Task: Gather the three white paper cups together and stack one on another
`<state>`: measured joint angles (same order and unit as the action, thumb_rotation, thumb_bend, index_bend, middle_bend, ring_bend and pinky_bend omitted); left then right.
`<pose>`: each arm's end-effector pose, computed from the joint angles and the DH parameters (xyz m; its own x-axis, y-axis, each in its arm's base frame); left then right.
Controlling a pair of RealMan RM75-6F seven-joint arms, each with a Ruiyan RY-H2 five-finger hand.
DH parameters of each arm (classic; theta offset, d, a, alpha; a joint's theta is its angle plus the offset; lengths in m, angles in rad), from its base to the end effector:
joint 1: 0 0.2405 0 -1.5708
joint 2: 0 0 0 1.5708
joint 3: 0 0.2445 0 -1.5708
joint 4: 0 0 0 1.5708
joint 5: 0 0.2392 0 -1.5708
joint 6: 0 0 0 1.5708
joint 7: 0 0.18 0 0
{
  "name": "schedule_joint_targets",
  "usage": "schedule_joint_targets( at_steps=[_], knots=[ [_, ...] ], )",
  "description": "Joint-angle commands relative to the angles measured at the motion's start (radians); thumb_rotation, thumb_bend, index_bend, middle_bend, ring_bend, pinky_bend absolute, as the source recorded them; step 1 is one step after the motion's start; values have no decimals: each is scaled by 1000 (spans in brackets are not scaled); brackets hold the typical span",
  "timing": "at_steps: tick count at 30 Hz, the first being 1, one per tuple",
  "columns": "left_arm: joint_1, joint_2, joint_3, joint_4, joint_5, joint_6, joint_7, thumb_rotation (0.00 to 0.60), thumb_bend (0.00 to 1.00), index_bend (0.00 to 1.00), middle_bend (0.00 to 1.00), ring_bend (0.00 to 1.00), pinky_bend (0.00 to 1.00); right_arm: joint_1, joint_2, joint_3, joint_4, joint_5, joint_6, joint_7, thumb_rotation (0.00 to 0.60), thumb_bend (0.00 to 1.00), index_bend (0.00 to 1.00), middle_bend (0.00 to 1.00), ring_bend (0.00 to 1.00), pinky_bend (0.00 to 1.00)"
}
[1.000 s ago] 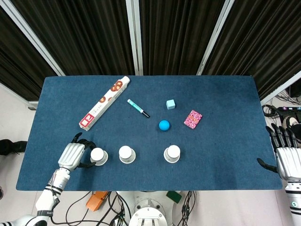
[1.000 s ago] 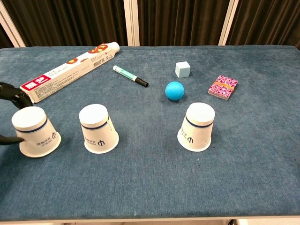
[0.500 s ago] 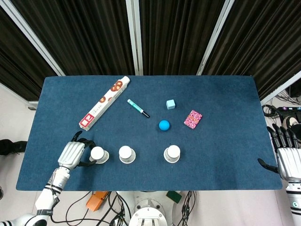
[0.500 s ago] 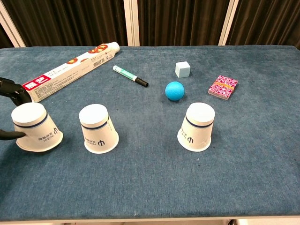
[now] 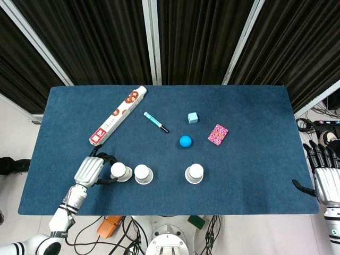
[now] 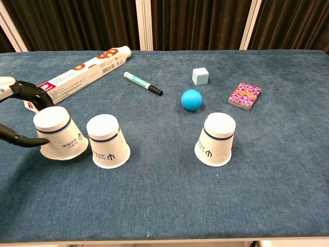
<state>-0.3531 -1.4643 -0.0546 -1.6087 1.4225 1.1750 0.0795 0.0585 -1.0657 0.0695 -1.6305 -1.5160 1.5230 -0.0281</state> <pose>-0.2074 0.2692 -0.0303 0.1995 0.2900 0.9360 0.9641 -0.2287 -0.1346 -0.3113 -0.2149 0.1509 0.4516 0.0467 0.8910 -0.8919 -0.0011 0.4522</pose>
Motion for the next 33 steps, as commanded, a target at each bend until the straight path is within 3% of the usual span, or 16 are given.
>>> schedule_joint_targets(
  at_steps=[1,18,25,33],
  knots=[
    [-5,-6,-2,0,-2,0,12,572,239,472,476,337,52,-1,0,0,1,1,0,1,600,227,0,74,0,42],
    [-14,-33,13,-2,-15,-3,55,534,230,472,471,334,52,1,-7,1,12,5,-8,10,600,226,0,74,0,42],
    [-14,-40,19,7,-21,-1,81,546,197,356,425,314,52,2,-7,2,13,5,-10,10,600,227,0,74,0,42],
    [-11,-26,32,0,-28,-6,89,555,145,310,397,310,52,17,-12,-1,12,-4,-34,9,600,227,0,74,0,42]
  ],
)
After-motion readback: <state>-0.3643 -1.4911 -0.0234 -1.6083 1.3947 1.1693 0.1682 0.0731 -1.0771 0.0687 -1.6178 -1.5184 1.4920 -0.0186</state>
